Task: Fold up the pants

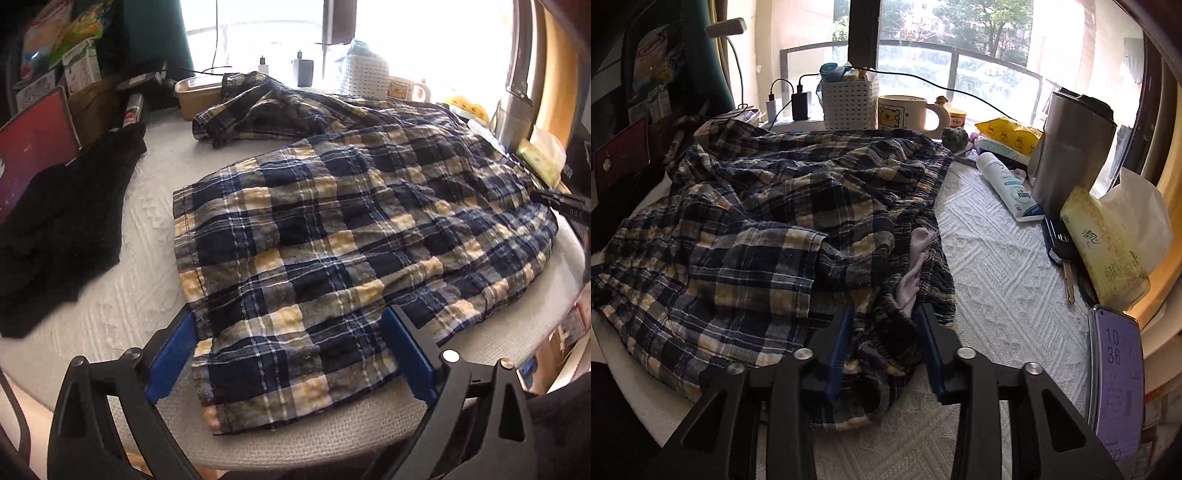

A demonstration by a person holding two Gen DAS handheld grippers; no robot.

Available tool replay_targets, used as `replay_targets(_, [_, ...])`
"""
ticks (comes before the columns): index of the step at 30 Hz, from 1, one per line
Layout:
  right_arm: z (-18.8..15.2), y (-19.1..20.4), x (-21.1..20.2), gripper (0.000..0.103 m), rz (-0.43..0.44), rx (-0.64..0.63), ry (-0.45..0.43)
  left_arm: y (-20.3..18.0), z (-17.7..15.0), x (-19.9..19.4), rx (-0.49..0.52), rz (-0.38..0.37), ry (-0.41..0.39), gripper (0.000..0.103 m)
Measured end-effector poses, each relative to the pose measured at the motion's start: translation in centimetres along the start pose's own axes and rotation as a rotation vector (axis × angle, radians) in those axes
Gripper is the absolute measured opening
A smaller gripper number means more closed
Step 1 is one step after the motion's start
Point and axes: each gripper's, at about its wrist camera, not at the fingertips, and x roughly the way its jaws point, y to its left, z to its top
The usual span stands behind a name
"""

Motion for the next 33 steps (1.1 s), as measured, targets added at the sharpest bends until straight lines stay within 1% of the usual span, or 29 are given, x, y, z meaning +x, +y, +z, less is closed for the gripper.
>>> replay_targets(1, [0.0,0.1,0.0,0.018,-0.003,-0.001,-0.002,0.0,0.1,0.0,0.007,-0.003,0.000,0.096])
replay_targets(2, [0.0,0.1,-0.2,0.014,-0.004,0.007,-0.009,0.1,0.1,0.0,0.012,-0.008,-0.004,0.090])
replay_targets(3, [0.0,0.1,-0.4,0.010,0.003,0.025,-0.012,0.2,0.3,-0.1,0.012,-0.010,-0.013,0.073])
replay_targets(4, [0.0,0.0,-0.6,0.010,0.005,0.042,-0.019,0.3,0.4,-0.2,0.012,-0.006,-0.021,0.060])
replay_targets(5, [0.0,0.1,-0.9,0.009,0.012,0.053,-0.023,0.4,0.6,-0.2,0.011,-0.004,-0.026,0.038])
replay_targets(6, [0.1,0.3,-1.2,0.009,0.024,0.059,-0.021,0.5,0.8,-0.2,0.007,-0.020,-0.030,0.024])
replay_targets(7, [0.2,0.5,-1.8,0.009,0.039,0.064,-0.026,0.6,0.9,-0.1,0.002,-0.028,-0.030,0.017])
replay_targets(8, [0.4,0.8,-2.5,0.009,0.053,0.069,-0.042,0.7,1.0,-0.1,-0.008,-0.046,-0.028,0.007])
replay_targets(9, [0.6,1.0,-3.3,0.009,0.064,0.076,-0.060,0.7,1.0,-0.2,-0.018,-0.060,-0.025,0.004])
replay_targets(10, [0.8,1.3,-4.1,0.009,0.071,0.079,-0.075,0.7,1.0,-0.3,-0.020,-0.072,-0.021,0.003])
replay_targets(13, [1.3,1.9,-6.3,0.009,0.053,0.079,-0.113,1.0,1.1,-1.6,-0.027,-0.120,-0.029,0.003])
replay_targets(17, [1.3,2.1,-8.8,0.008,0.046,0.101,-0.142,2.4,1.9,-4.8,-0.029,-0.149,-0.090,0.003])
replay_targets(18, [1.2,2.2,-9.3,0.004,0.040,0.108,-0.146,3.0,2.2,-5.7,-0.033,-0.156,-0.104,0.003])
replay_targets(20, [0.9,2.1,-10.3,0.001,0.045,0.127,-0.154,4.0,2.5,-7.1,-0.048,-0.180,-0.117,0.003])
replay_targets(22, [0.2,2.1,-11.1,0.001,0.020,0.139,-0.163,4.6,2.3,-7.4,-0.039,-0.251,-0.079,0.003])
replay_targets(23, [-0.2,2.1,-11.0,0.001,0.013,0.144,-0.153,4.8,2.1,-7.4,-0.027,-0.266,-0.063,0.003])
replay_targets(25, [-1.2,2.2,-10.6,0.001,0.004,0.151,-0.137,4.7,1.2,-6.7,-0.002,-0.276,-0.026,0.003])
replay_targets(27, [-2.0,2.5,-10.1,0.001,0.012,0.158,-0.131,4.5,0.3,-6.3,0.000,-0.281,-0.003,0.003])
replay_targets(29, [-2.4,3.1,-9.6,0.001,-0.012,0.145,-0.125,4.3,-0.1,-6.0,-0.001,-0.292,0.001,0.003])
replay_targets(33, [-3.0,3.5,-8.9,0.002,-0.029,0.149,-0.126,4.1,-0.9,-5.3,-0.017,-0.266,-0.002,0.003])
